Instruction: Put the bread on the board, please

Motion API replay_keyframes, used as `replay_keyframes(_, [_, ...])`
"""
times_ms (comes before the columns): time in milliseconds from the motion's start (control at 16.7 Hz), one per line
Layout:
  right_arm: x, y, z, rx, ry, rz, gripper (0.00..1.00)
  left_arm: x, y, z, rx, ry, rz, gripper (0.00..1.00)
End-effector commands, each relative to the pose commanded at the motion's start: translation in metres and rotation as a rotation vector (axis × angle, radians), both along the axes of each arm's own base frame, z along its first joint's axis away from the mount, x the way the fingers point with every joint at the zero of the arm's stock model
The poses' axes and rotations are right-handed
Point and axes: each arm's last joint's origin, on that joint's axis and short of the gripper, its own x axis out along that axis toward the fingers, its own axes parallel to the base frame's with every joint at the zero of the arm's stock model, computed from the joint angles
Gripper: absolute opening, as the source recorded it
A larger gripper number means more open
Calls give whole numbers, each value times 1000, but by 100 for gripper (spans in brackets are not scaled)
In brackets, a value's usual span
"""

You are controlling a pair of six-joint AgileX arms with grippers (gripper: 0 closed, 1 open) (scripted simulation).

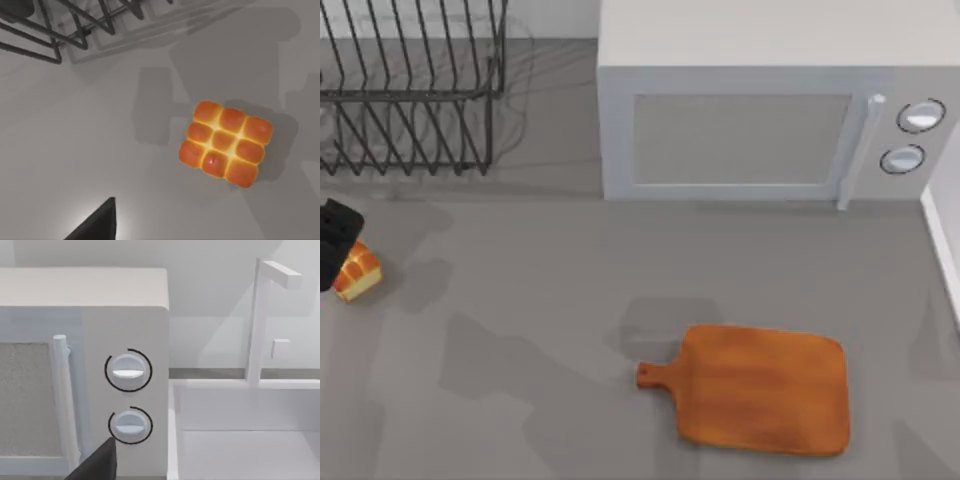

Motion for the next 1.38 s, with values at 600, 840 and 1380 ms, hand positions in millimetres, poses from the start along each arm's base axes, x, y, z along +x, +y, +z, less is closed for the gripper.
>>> replay_keyframes(600, [0,0,0,0,0,0,100,113,12,-66,75,567,-217,100])
replay_keyframes(840, [0,0,0,0,0,0,100,137,14,-80,82,646,-288,100])
replay_keyframes(1380, [0,0,0,0,0,0,100,140,13,-93,82,648,-295,100])
